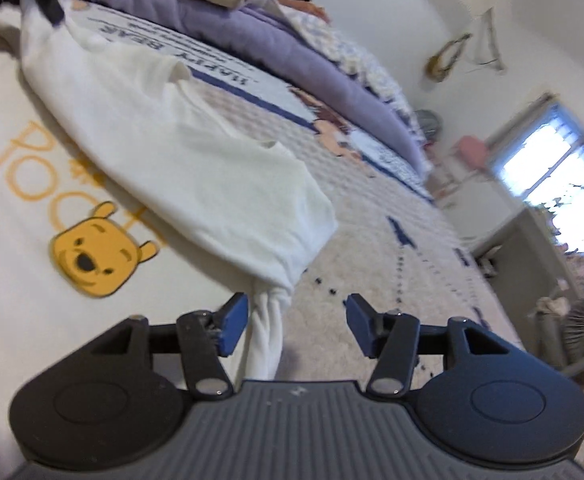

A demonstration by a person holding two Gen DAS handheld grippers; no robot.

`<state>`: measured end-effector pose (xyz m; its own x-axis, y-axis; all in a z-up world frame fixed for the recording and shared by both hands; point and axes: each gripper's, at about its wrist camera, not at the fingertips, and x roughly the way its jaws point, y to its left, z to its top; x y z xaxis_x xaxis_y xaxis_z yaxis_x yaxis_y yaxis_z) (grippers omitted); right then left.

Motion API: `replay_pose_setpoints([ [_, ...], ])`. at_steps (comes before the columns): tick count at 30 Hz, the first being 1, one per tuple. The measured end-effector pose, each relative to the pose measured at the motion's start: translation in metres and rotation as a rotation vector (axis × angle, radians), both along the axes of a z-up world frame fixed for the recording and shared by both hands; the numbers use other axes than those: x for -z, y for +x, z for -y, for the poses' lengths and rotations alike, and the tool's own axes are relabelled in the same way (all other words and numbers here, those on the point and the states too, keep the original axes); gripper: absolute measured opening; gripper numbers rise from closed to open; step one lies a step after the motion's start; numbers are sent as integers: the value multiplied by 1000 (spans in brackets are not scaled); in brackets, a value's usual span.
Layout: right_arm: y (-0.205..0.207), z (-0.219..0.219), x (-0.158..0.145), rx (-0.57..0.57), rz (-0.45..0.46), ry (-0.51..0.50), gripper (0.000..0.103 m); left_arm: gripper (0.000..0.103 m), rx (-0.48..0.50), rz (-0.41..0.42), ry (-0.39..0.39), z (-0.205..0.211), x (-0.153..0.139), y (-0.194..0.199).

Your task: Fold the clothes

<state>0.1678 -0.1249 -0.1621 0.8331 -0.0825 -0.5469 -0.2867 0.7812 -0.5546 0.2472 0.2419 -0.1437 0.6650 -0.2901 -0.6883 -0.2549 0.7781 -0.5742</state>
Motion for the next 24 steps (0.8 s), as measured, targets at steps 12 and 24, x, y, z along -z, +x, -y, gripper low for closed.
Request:
replay_pose_setpoints([
  [12,74,41,-52,-189,-191,238,51,24,63,2,18,-8,0,-2],
  [24,140,69,-49,-344,-384,156,45,34,149,-6,53,-2,-5,5],
])
